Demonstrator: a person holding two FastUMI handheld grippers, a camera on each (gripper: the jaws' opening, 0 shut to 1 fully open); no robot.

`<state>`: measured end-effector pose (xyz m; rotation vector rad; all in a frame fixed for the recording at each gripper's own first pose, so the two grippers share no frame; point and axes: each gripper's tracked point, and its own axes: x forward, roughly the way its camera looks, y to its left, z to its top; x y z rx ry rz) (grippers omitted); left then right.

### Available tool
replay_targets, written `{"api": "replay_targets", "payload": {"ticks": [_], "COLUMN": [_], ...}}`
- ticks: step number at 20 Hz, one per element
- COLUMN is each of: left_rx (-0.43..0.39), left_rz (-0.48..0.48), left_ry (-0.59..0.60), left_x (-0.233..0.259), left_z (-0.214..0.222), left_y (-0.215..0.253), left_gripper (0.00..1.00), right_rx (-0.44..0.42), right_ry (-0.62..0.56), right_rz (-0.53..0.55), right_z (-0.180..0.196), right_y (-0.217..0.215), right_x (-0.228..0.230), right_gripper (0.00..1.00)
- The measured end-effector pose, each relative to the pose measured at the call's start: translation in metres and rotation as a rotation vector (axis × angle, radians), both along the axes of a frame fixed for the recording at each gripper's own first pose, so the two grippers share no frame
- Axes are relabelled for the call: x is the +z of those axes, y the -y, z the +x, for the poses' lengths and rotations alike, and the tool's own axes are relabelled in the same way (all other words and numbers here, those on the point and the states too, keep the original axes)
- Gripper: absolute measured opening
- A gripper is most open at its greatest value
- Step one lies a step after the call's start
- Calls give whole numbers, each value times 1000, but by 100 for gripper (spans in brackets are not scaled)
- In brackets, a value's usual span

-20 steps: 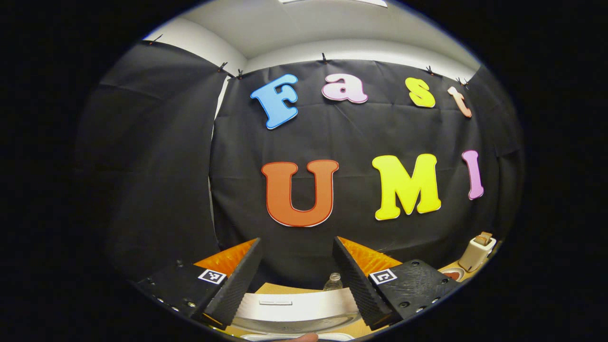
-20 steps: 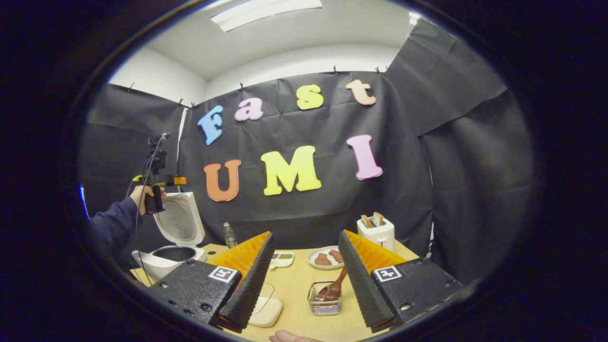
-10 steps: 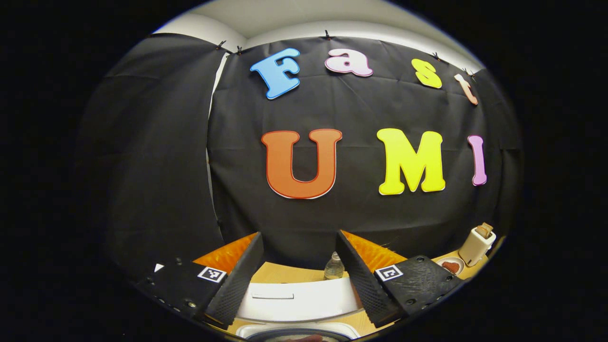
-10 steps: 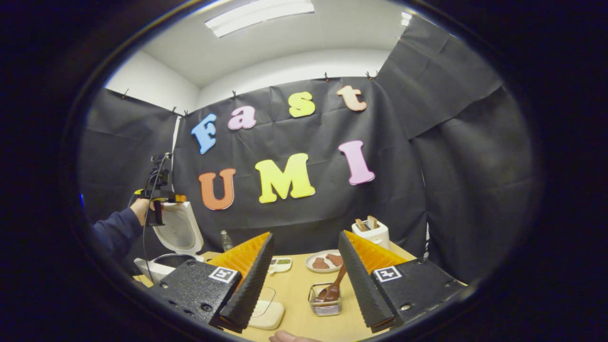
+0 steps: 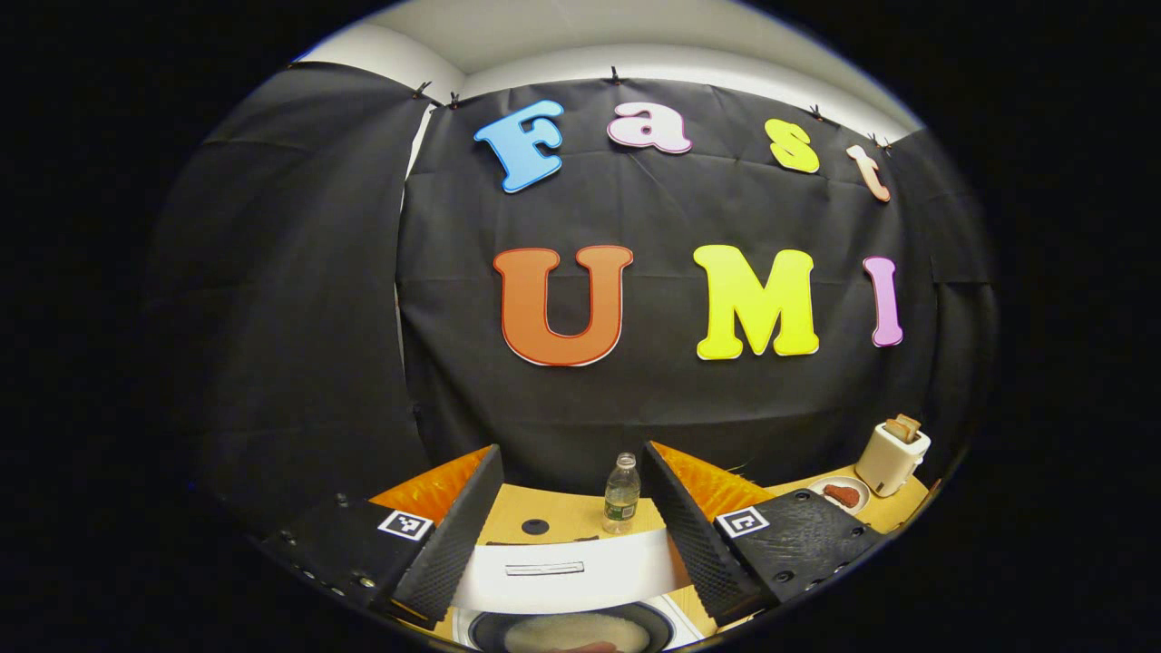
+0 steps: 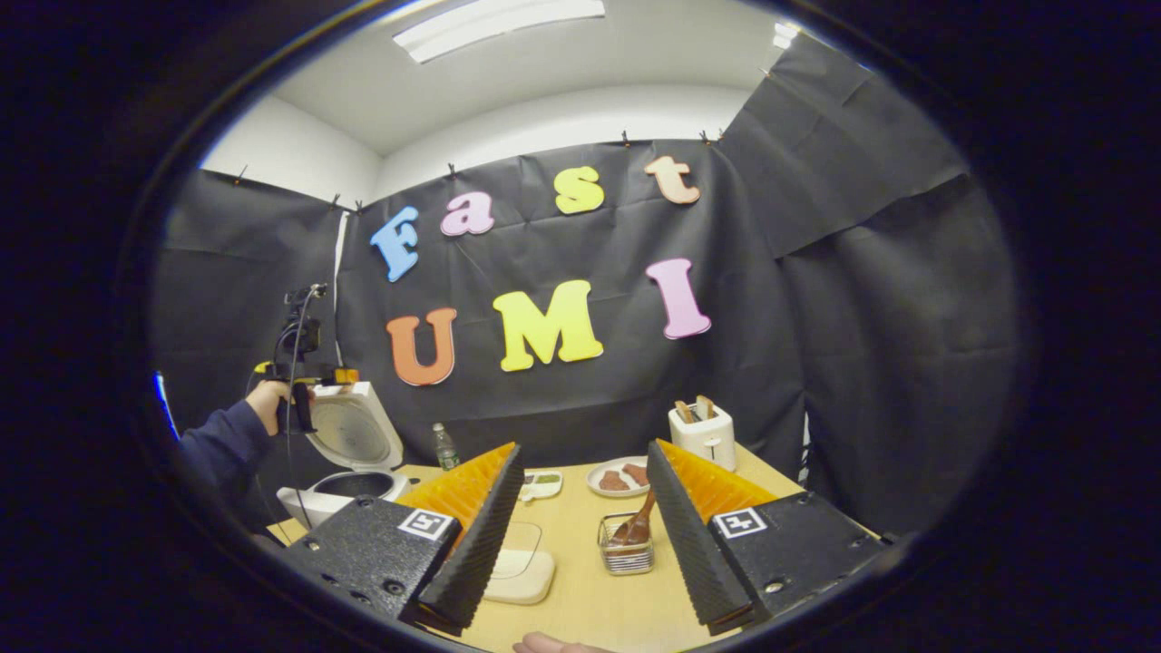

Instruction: Close the left gripper, press the button to open the rice cooker; take a wooden spoon from the chopstick holder with the right hand, scoop a spoonful of rice and pour it into the rice cooker, then put the wooden spoon back into the chopstick holder.

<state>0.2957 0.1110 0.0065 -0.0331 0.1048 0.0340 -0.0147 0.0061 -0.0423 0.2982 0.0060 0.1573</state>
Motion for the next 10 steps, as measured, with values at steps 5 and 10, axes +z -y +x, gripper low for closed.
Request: {"api": "replay_targets", "payload": {"ticks": [5, 10], "left_rx": [-19, -24], "left_rz": [-11, -21], "left_ry": [-21, -49], "left_x": [-23, -52], "left_z": [-40, -72], "left_y": [11, 21], "left_gripper": [98, 98], "right_rx": [5, 14], "right_ry": [20, 65], "right_rz": [-53, -84], "right_z": [-41, -78], "right_y": [-4, -9], "right_x": [3, 12], "right_gripper": [89, 88]}}
